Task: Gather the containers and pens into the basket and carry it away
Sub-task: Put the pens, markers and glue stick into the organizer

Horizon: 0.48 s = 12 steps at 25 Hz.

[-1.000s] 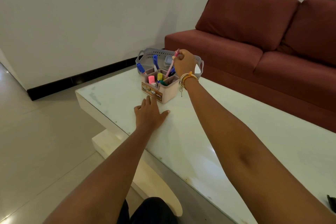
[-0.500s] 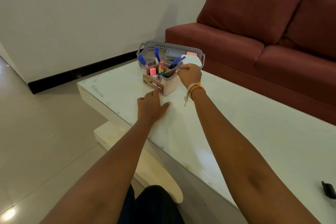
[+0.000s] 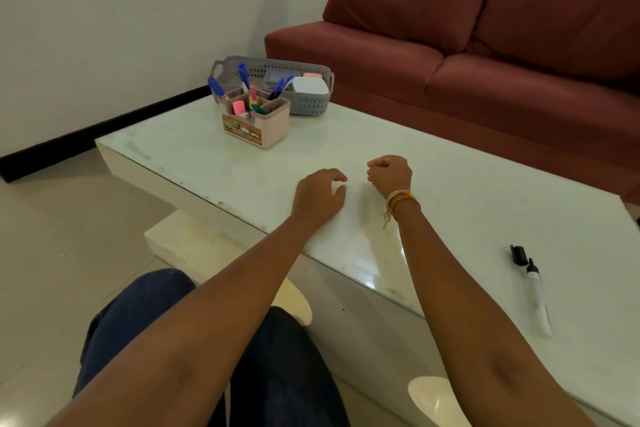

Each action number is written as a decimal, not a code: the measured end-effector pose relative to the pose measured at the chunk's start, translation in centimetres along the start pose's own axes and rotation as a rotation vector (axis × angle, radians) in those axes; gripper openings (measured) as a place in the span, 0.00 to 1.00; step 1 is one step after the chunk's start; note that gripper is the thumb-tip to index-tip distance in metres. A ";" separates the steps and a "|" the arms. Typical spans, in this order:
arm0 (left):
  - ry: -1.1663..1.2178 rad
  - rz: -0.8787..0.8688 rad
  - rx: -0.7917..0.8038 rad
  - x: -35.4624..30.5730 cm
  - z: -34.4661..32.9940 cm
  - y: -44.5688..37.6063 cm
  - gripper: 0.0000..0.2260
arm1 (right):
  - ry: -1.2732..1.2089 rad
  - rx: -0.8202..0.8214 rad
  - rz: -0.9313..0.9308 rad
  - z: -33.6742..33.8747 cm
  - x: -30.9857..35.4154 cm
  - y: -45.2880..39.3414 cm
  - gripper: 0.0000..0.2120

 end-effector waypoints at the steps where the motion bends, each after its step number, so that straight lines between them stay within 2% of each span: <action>1: 0.139 0.016 -0.041 -1.5 -0.2 0.5 0.08 | 0.045 -0.033 0.022 0.7 -0.4 0.6 0.12; 3: 0.288 -0.002 -0.096 -5.3 -0.8 1.3 0.07 | 0.158 -0.054 0.129 1.5 -0.2 1.7 0.10; 6: 0.307 -0.122 -0.130 -11.3 -1.7 1.5 0.07 | 0.275 -0.032 0.224 2.1 0.7 3.3 0.09; 9: 0.355 -0.120 -0.160 -13.3 -2.4 1.0 0.07 | 0.369 -0.060 0.116 6.4 0.5 3.4 0.09; 12: 0.398 0.026 -0.074 -12.3 -6.3 1.6 0.09 | 0.587 0.002 -0.173 14.0 -2.7 4.0 0.14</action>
Point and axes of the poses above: each hand's wrist, its own y-axis away from the middle knuckle, its own z-axis out of the back of the hand, x = y × z, the point moved 9 cm from there along -y, towards the middle knuckle, and after that the axes turned 8 degrees about z, right-handed, at the moved point
